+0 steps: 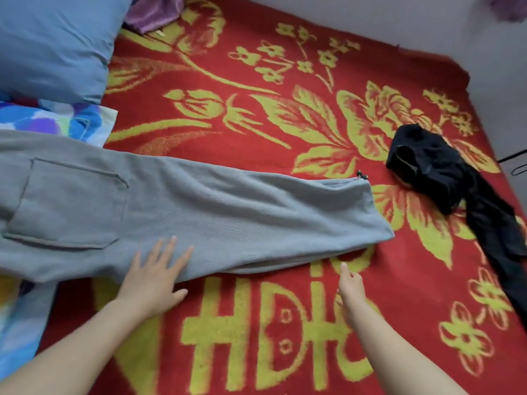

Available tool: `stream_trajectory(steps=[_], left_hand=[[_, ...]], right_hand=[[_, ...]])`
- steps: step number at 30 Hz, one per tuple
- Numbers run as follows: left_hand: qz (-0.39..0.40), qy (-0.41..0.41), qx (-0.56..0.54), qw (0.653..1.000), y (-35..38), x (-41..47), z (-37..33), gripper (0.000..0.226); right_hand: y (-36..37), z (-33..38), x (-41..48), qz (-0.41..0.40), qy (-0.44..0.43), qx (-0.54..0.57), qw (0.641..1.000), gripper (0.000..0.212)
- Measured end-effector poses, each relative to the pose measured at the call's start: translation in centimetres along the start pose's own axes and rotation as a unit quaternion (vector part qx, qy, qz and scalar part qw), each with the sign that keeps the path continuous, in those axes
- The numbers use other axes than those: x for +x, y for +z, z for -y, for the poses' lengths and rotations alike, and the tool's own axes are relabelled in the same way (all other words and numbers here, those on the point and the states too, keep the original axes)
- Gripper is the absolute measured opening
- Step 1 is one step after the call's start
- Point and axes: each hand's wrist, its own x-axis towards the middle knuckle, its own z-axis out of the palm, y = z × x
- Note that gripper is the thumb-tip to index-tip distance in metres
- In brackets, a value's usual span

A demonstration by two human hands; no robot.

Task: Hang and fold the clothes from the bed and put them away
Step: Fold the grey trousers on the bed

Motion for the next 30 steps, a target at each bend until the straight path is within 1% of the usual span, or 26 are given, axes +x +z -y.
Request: stream_trajectory(steps=[5,7,9,11,13,15,17,19,20,21,22,23,24,25,26,27,28,29,30], left_hand=[[0.016,0.030,-0.036,0.999,0.7,2.4,-8.0,0.087],[0.029,0.020,-0.059,0.998,0.6,3.6,-10.0,0.092],[0.059,-0.003,-0.077,0.995,0.7,4.7,-11.3,0.097],[0.092,-0.013,-0.068,0.993,1.1,5.3,-11.9,0.100],[0.118,-0.019,-0.069,0.990,1.2,5.9,-12.0,0.102],[0.152,-0.026,-0.089,0.984,0.9,6.4,-12.0,0.101],[0.185,-0.033,-0.114,0.975,0.4,6.8,-12.0,0.097],[0.204,-0.043,-0.136,0.969,0.1,7.1,-11.9,0.090],[0.209,-0.047,-0.146,0.966,0.0,7.2,-11.9,0.087],[0.213,-0.050,-0.154,0.964,-0.1,7.4,-11.7,0.083],[0.219,-0.051,-0.164,0.960,-0.3,7.5,-11.6,0.078],[0.224,-0.049,-0.177,0.957,-0.6,7.7,-11.4,0.073],[0.224,-0.045,-0.198,0.953,-0.8,8.0,-11.2,0.067],[0.219,-0.042,-0.242,0.944,-1.1,8.2,-11.0,0.063],[0.208,-0.050,-0.315,0.924,-1.5,8.4,-10.8,0.060],[0.189,-0.064,-0.408,0.891,-2.1,8.6,-10.6,0.060],[0.158,-0.084,-0.514,0.839,-2.7,8.6,-10.2,0.060],[0.118,-0.110,-0.626,0.763,-3.5,8.3,-9.8,0.061],[0.073,-0.139,-0.722,0.674,-4.0,8.0,-9.1,0.063]], right_hand=[[-1.7,0.8,4.4,0.020,0.027,0.050,0.998,0.055],[-1.7,1.4,6.0,0.029,0.035,0.078,0.996,0.054],[-1.6,2.0,7.8,0.036,0.037,0.089,0.995,0.057],[-1.4,3.1,9.0,0.029,0.043,0.114,0.992,0.057],[-1.4,4.7,10.1,0.025,0.066,0.197,0.978,0.048],[-1.6,6.2,10.7,0.016,0.112,0.300,0.947,0.038],[-1.9,6.8,10.9,0.007,0.142,0.335,0.931,0.025],[-1.9,7.5,10.9,0.028,0.142,0.357,0.923,0.015],[-1.9,8.0,10.6,0.036,0.120,0.361,0.924,0.018],[-1.7,8.9,10.2,0.035,0.081,0.348,0.933,0.020],[-1.6,9.6,9.6,0.019,0.014,0.320,0.947,0.021],[-1.5,10.1,8.8,-0.004,-0.075,0.279,0.957,0.022],[-1.4,10.6,7.8,-0.026,-0.178,0.235,0.955,0.023],[-1.1,10.9,6.4,-0.039,-0.284,0.193,0.939,0.023],[-0.5,11.2,4.6,-0.038,-0.383,0.165,0.908,0.020],[0.5,11.1,2.7,-0.026,-0.472,0.140,0.870,0.014],[1.9,10.8,0.8,-0.001,-0.541,0.116,0.833,0.008],[3.4,10.4,-1.0,0.028,-0.584,0.094,0.806,0.015],[5.0,9.6,-2.7,0.072,-0.608,0.057,0.788,0.023]])
